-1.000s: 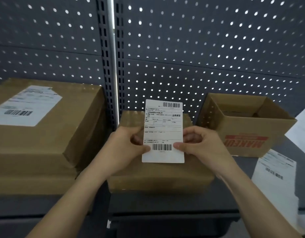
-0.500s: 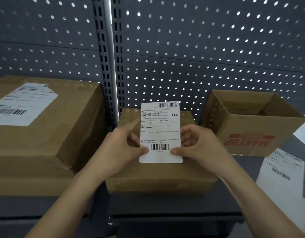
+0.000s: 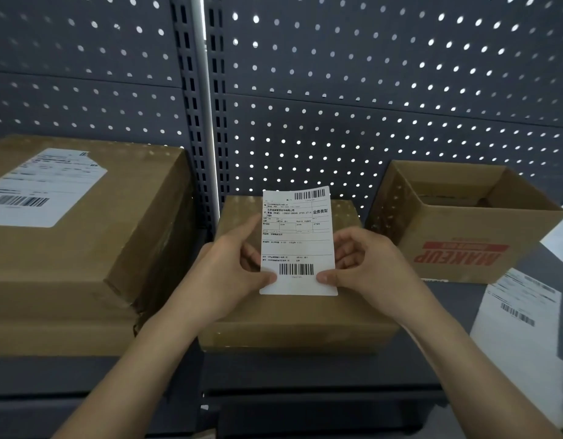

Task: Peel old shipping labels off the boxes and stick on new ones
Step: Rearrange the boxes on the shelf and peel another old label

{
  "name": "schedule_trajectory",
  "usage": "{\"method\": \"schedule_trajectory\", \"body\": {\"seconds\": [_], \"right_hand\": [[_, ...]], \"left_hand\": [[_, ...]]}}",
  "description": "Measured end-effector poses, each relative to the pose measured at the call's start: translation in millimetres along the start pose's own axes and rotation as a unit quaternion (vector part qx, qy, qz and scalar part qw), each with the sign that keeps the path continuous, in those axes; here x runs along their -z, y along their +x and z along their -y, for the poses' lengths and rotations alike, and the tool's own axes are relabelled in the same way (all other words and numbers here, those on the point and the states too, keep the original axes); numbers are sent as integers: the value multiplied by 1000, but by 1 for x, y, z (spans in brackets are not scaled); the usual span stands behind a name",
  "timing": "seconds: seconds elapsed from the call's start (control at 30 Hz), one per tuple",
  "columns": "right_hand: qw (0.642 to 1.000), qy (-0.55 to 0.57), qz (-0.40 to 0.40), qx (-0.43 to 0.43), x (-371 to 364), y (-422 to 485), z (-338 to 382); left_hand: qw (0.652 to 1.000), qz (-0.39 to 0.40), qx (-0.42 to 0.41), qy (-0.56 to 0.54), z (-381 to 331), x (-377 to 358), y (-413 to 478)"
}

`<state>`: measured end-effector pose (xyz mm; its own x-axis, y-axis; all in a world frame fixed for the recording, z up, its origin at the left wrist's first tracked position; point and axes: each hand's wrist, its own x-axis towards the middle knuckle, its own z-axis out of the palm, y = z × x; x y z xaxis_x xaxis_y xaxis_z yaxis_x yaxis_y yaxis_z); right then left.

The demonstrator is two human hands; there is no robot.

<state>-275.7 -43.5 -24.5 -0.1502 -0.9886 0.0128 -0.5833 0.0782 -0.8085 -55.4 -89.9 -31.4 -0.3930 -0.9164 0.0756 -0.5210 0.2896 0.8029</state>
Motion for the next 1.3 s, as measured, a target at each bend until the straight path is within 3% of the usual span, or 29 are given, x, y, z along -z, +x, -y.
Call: {"method": "schedule_trajectory", "body": {"seconds": [0.33,0.6,0.87,1.17,1.3], "right_hand": [[998,-58,-19,8,-3,-7,4],[985,-166,-40,33,-7,-15,7],[984,-169,-22,55,-13,-18,4],[987,-154,-44,26,-1,-13,-11],[984,-169,-51,35,-1,-2,-9]], "left_hand": [[1000,-5,-3,5,6,-3,0],[997,-31,-26,63,3,-9,-7],[981,-77,-41,174,7,-23,-6],[983,-88,-19,162,15,-14,-8],[970,-88,-23,227,12,-12,2]]}}
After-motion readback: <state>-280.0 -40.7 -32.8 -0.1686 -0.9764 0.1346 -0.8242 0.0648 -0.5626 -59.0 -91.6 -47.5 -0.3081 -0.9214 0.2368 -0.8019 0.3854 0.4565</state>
